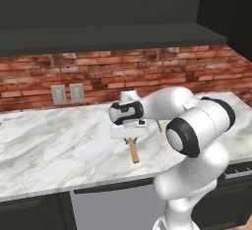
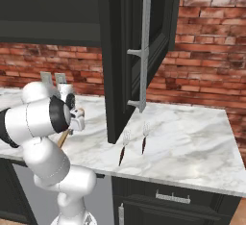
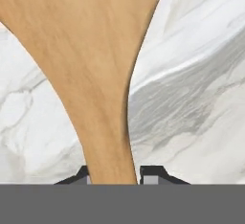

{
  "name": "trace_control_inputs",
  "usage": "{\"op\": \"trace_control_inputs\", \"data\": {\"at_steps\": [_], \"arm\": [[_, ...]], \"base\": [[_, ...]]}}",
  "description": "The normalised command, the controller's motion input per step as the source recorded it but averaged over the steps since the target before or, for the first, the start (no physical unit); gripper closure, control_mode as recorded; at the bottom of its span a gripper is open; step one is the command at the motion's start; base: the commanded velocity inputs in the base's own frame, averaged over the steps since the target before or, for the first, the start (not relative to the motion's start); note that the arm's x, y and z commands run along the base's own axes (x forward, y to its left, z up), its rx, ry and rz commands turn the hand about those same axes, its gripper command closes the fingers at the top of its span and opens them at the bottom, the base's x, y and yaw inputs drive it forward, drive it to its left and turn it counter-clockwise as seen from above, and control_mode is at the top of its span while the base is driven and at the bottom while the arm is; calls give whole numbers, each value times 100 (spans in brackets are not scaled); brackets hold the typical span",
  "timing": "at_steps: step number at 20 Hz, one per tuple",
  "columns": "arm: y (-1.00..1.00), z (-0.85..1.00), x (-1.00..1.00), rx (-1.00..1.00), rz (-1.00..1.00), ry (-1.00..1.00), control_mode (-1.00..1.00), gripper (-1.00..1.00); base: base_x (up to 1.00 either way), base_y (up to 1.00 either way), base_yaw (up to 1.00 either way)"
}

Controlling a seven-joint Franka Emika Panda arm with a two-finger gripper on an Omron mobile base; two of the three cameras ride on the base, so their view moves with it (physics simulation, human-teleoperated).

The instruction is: Organize the utensils by type. Pick up the wooden spoons from the counter and place them in the open cabinet. Then pick up the metallic utensils from the counter and place them in the open drawer.

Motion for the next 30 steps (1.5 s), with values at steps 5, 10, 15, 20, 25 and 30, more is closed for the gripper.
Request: {"op": "trace_control_inputs", "data": {"at_steps": [5,10,15,20,25,30], "arm": [[1,65,-23,-1,35,1,-100,100],[6,56,-33,-7,45,0,-100,100],[0,34,-49,-14,48,-18,-100,100],[0,36,-49,-4,49,-25,-100,100],[-2,47,-46,0,49,-22,-100,100],[-1,56,-48,0,44,-17,-100,100]], "base": [[0,0,0],[0,0,0],[0,0,0],[0,0,0],[0,0,0],[0,0,0]]}}
